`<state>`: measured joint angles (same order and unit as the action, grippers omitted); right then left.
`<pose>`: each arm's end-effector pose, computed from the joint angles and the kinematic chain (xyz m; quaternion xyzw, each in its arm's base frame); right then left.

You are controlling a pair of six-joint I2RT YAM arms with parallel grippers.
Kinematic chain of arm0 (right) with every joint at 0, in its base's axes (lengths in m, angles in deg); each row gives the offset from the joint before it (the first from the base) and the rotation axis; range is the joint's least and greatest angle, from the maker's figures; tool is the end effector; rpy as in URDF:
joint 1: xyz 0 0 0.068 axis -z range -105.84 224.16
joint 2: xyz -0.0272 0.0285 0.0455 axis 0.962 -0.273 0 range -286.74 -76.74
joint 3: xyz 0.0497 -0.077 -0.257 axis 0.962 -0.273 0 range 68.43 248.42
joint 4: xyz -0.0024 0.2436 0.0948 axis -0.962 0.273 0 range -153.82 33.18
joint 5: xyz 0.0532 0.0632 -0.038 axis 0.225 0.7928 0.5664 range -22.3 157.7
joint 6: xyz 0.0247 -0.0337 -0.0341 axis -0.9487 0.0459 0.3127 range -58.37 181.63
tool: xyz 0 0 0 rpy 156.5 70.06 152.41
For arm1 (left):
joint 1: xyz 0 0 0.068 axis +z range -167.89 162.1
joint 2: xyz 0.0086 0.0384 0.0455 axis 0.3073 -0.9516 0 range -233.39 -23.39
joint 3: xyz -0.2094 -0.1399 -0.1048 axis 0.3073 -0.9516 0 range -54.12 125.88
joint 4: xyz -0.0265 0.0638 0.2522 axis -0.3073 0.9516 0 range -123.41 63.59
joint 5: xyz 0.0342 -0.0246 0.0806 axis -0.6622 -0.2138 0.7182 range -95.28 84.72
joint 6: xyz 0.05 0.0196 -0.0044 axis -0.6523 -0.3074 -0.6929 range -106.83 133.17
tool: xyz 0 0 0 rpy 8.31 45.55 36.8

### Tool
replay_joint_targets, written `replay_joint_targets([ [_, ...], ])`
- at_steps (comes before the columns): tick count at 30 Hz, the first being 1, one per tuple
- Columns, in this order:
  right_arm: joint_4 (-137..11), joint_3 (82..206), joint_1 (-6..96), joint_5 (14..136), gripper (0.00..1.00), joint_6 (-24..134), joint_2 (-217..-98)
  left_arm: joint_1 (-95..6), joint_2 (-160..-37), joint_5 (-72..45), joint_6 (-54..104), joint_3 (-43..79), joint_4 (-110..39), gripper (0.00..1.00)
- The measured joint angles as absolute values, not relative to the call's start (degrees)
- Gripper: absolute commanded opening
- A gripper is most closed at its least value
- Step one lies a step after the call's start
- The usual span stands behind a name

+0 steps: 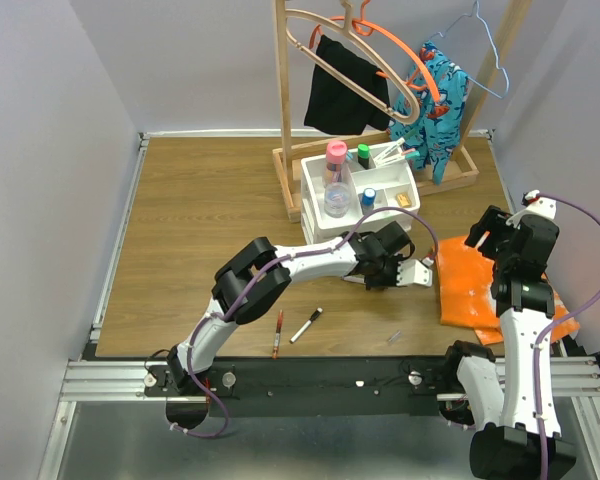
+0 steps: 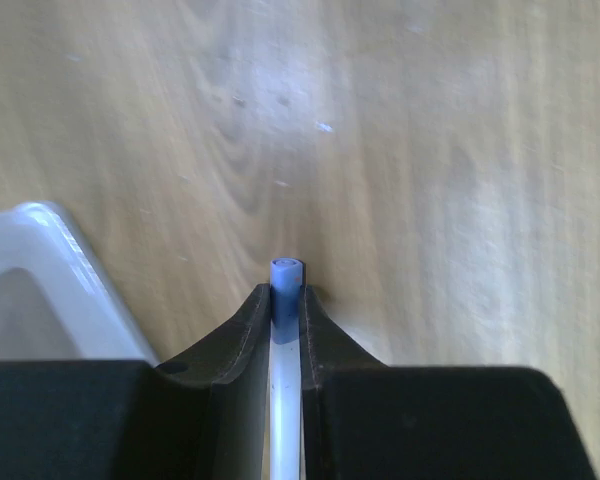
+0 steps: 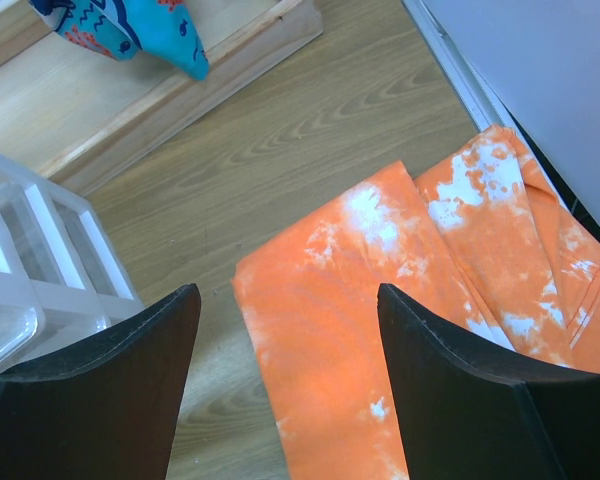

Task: Sort the stationery into containers
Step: Pick up the pen from the center of the board, then place the pen in the storage box.

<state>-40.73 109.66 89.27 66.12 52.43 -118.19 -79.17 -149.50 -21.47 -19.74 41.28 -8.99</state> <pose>0.1619 -0.0447 0.3040 0.1833 0.8149 -0.0399 0.5483 0.2215 -0.4245 0.1645 0.7205 0.6122 -0.2029 0.2547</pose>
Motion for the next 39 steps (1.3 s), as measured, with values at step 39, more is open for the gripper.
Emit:
replay_joint_targets([
  [39,-40.6,113.35,89.27,66.05,0.79,53.77,-121.67,-64.68,-141.74,-37.79,-0.35,75.73,-29.21,0.08],
])
